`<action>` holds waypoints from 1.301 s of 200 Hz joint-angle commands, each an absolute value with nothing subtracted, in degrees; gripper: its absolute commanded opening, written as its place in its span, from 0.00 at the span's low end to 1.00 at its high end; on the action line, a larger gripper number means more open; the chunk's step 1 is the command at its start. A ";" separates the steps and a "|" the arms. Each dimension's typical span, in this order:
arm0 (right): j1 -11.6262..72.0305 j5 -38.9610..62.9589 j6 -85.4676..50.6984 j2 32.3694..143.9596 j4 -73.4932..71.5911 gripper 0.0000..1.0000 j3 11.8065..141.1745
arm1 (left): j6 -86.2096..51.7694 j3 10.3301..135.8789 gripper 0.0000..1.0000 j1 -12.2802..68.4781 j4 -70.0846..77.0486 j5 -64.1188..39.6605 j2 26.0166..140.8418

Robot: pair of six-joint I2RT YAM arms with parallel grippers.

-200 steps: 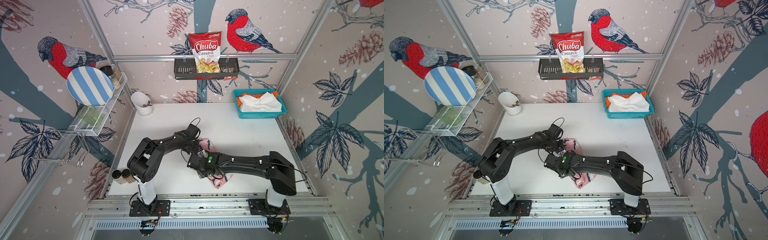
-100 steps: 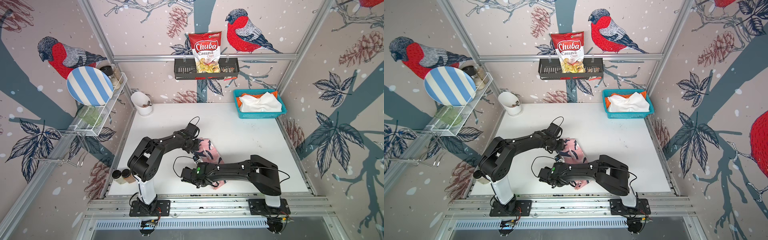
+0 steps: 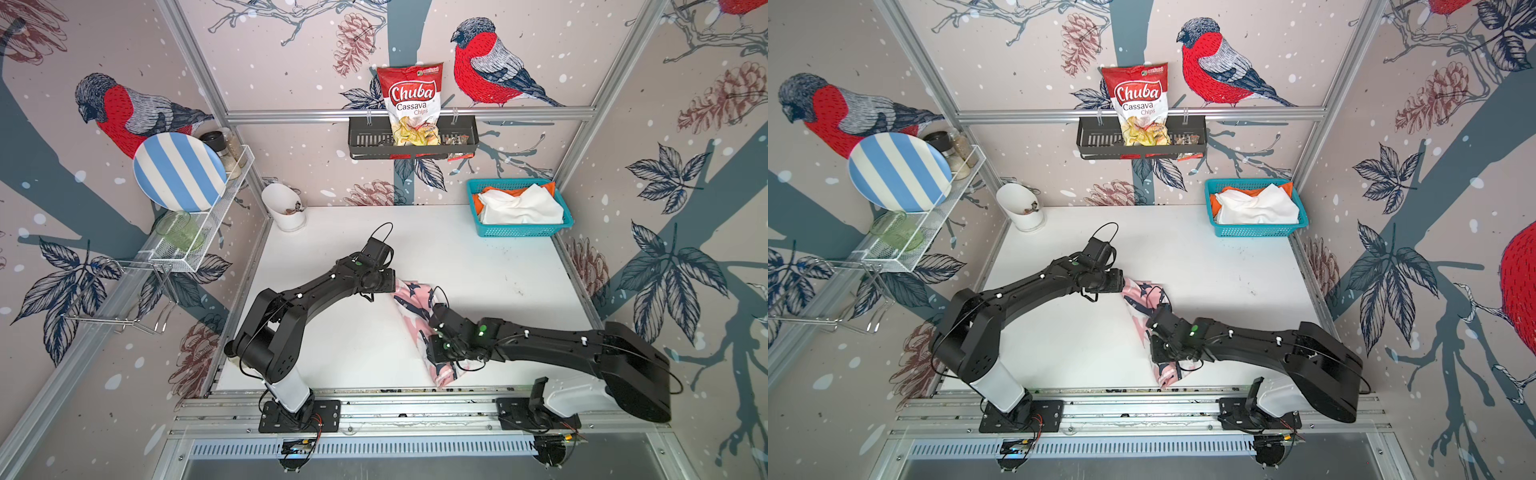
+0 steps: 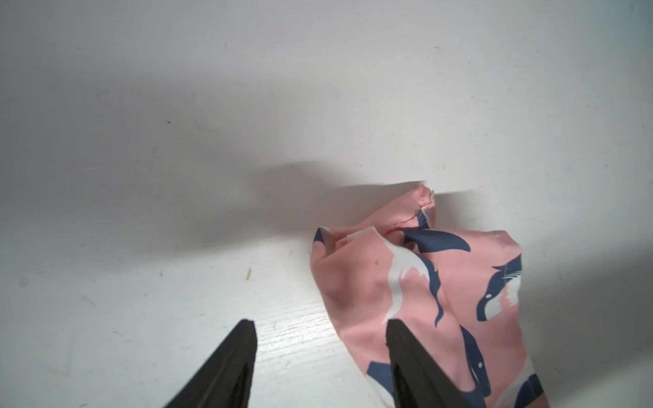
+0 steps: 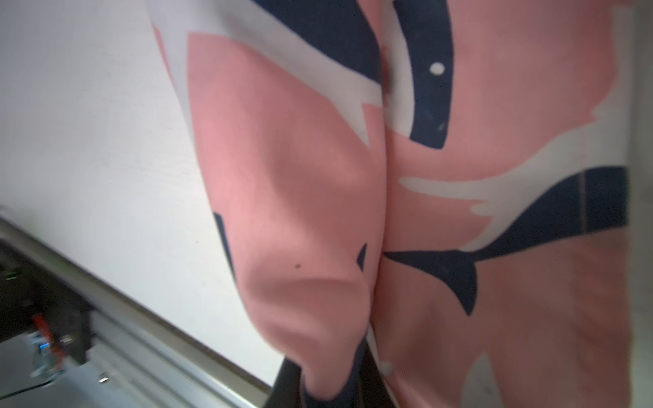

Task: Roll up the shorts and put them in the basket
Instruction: Roll the shorts at the center of the board.

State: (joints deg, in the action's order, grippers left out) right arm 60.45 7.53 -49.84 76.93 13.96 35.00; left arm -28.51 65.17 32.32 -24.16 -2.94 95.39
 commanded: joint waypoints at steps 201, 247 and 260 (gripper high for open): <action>50.37 -7.33 -43.96 65.83 35.61 0.65 36.80 | -23.28 84.50 0.19 40.17 -23.12 -13.00 124.16; 63.77 -27.19 -46.98 79.55 51.57 0.78 56.21 | -23.13 84.03 0.24 40.17 -23.77 -13.18 123.49; 67.10 -30.05 -47.99 84.70 53.65 0.82 59.94 | -23.33 83.92 0.27 40.16 -23.73 -13.43 123.32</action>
State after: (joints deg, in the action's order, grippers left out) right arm 62.89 -17.10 -45.39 78.56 42.15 54.78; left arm -23.92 84.73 40.29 -17.15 -15.57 122.83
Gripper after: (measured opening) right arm 0.788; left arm 0.252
